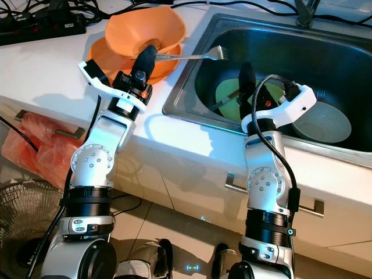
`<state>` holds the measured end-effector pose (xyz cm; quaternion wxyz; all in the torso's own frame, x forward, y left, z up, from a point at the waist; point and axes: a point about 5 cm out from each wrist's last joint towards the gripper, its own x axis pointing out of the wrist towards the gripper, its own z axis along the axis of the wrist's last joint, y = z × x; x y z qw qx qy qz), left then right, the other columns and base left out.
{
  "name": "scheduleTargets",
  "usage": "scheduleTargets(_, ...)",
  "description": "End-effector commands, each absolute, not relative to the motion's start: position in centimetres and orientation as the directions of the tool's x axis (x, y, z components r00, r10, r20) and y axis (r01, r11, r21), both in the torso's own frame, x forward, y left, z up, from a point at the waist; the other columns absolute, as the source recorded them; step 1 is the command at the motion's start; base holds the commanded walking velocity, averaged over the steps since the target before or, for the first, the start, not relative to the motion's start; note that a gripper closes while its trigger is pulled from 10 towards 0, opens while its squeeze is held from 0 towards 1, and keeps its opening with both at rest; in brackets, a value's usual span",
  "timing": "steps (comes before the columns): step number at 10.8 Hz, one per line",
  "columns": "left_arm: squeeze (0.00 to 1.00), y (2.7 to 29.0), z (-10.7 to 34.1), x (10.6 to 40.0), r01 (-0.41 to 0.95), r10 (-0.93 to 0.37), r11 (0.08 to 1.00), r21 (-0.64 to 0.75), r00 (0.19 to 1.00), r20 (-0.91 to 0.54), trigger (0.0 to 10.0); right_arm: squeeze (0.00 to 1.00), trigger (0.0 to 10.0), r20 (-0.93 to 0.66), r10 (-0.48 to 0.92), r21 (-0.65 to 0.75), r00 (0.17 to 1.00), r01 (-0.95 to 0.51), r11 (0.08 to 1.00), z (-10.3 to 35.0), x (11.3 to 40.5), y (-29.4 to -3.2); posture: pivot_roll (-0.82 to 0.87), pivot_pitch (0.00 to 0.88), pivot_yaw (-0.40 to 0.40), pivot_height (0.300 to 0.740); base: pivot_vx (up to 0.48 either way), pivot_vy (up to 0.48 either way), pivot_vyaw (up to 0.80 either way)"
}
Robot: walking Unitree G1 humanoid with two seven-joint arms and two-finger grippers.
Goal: Kitchen organization
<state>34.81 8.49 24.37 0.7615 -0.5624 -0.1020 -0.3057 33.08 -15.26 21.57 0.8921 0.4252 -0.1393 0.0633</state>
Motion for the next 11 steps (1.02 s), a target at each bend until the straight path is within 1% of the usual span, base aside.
scheduleTargets(1, 0.0, 5.3, 23.0, 33.8, 0.549, -0.364, 0.021, -0.836, 0.783, 0.505, 10.0, 0.0, 10.0, 0.321, -0.006, 0.752, 0.947, -0.251, 0.61, 22.3, 33.1, -15.2, 0.07, 0.183, 0.046, 0.74, 0.0, 0.0, 0.0)
scheduleTargets(2, 0.0, 4.5, 22.6, 33.6, 0.537, -0.378, -0.04, -0.843, 0.773, 0.51, 10.0, 0.0, 10.0, 0.329, 0.004, 0.774, 0.944, -0.272, 0.572, 22.6, 33.0, -15.2, 0.06, 0.19, 0.045, 0.74, 0.0, 0.0, 0.0)
scheduleTargets(3, 0.0, 4.3, 22.5, 33.6, 0.532, -0.383, -0.054, -0.845, 0.77, 0.51, 10.0, 0.0, 10.0, 0.332, 0.007, 0.778, 0.943, -0.278, 0.563, 22.7, 33.1, -15.1, 0.06, 0.191, 0.045, 0.74, 0.0, 0.0, 0.0)
scheduleTargets(6, 0.0, 3.8, 21.7, 33.6, 0.5, -0.401, -0.072, -0.863, 0.778, 0.484, 10.0, 0.0, 10.0, 0.344, 0.011, 0.797, 0.939, -0.299, 0.525, 23.1, 33.1, -15.2, 0.06, 0.198, 0.045, 0.74, 0.0, 0.0, 0.0)
scheduleTargets(8, 0.0, 3.1, 21.7, 33.4, 0.503, -0.427, -0.095, -0.859, 0.759, 0.492, 10.0, 0.0, 10.0, 0.348, 0.022, 0.798, 0.937, -0.309, 0.517, 23.1, 33.0, -15.1, 0.07, 0.197, 0.045, 0.74, 0.0, 0.0, 0.0)
scheduleTargets(11, 0.0, 2.0, 21.8, 32.8, 0.512, -0.492, -0.104, -0.853, 0.719, 0.491, 10.0, 0.0, 10.0, 0.345, 0.021, 0.802, 0.938, -0.307, 0.512, 23.1, 33.0, -15.1, 0.07, 0.199, 0.047, 0.74, 0.0, 0.0, 0.0)
